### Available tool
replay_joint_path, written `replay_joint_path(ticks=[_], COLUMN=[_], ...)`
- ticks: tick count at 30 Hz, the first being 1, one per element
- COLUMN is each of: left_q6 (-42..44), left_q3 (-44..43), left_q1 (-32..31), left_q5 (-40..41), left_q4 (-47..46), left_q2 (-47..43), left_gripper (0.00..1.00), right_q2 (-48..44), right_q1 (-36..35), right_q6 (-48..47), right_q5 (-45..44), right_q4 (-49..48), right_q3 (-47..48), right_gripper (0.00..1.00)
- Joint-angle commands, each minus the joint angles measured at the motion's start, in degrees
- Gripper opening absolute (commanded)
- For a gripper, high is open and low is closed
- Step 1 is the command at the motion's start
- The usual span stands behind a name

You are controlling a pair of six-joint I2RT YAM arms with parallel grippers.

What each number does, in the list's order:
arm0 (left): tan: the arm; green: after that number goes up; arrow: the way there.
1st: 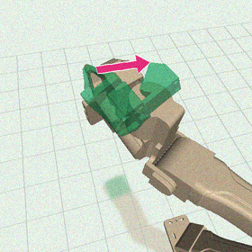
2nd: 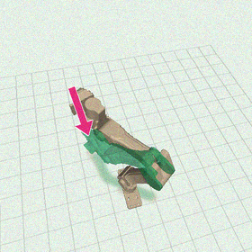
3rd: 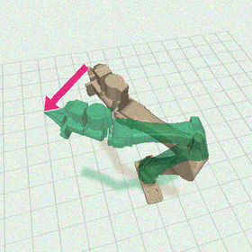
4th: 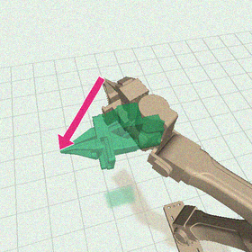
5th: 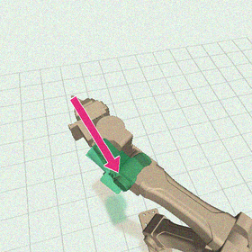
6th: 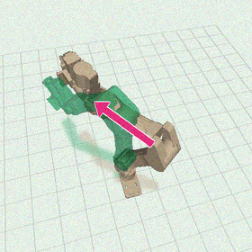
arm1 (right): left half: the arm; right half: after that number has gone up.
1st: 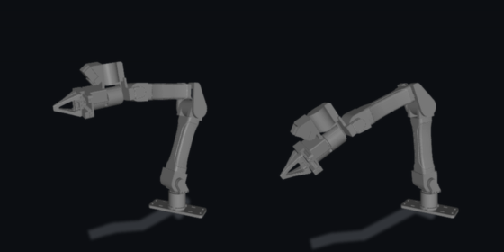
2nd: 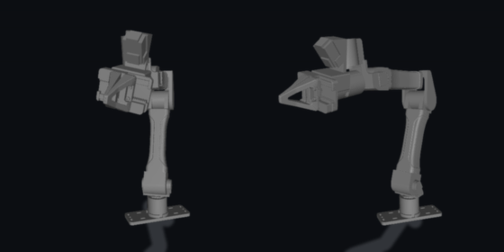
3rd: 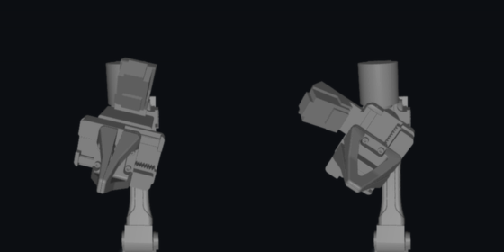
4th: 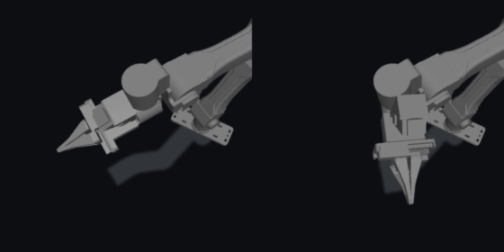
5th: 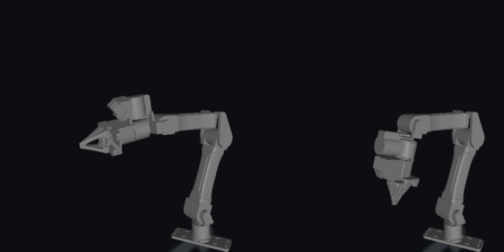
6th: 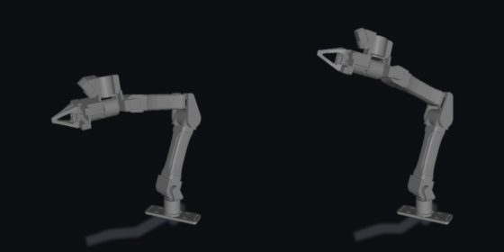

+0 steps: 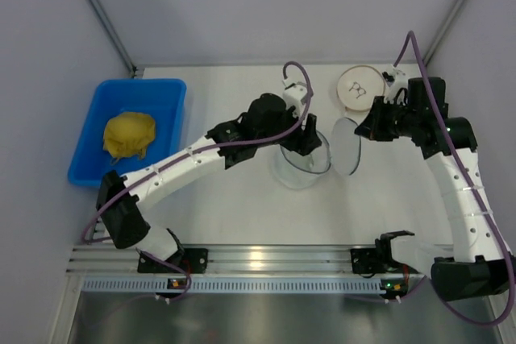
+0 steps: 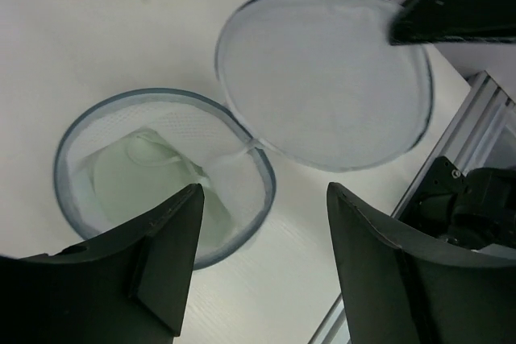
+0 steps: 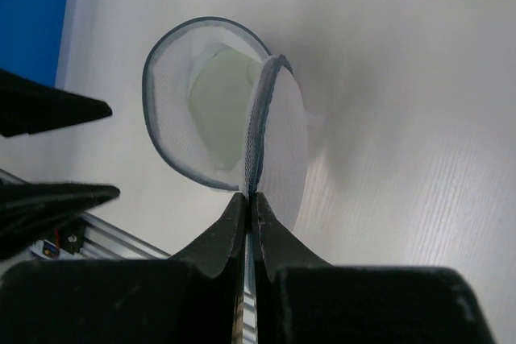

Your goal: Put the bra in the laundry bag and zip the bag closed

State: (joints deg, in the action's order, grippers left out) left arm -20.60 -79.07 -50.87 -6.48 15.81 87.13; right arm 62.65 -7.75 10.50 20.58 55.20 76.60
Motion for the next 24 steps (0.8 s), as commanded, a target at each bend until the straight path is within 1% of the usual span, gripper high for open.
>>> replay_joint_path(ticks=[1, 4, 10, 16, 20, 22, 24], left_q6=[5.65, 5.22, 2.06, -1.98, -2.25, -1.99, -2.43], left_q3=[-3.98, -8.8, -16.02, -17.52, -17.96, -18.57, -18.67], left_q1=[-6.68, -9.77, -12.67, -13.2, -13.2, -13.2, -13.11], left_q5=[8.56, 12.1, 11.66, 13.51, 16.05, 16.85, 17.29], left_q4=[0.27, 0.36, 0.36, 1.41, 1.5, 1.5, 1.5], left_q2=[-0.57, 2.06, 8.04, 12.61, 14.73, 16.05, 16.49], left_gripper=[0.68, 0.68, 0.71, 0.72, 0.72, 0.7, 0.64], right_q2=[1.06, 1.86, 2.82, 2.39, 2.3, 2.47, 2.65], right_q1=[-0.51, -0.51, -0.69, -1.22, -1.48, -1.74, -1.92], right_q6=[7.59, 11.1, 14.28, 15.42, 16.04, 16.48, 16.57], right_q5=[0.68, 2.79, 4.38, 4.56, 4.91, 5.26, 5.96], right_q4=[-3.78, -4.66, -5.45, -6.16, -6.59, -6.95, -7.47], right_q3=[-0.05, 0.04, -0.31, -0.31, -0.75, -1.19, -1.45], right_gripper=[0.0, 0.0, 0.0, 0.0, 0.0, 0.0, 0.0])
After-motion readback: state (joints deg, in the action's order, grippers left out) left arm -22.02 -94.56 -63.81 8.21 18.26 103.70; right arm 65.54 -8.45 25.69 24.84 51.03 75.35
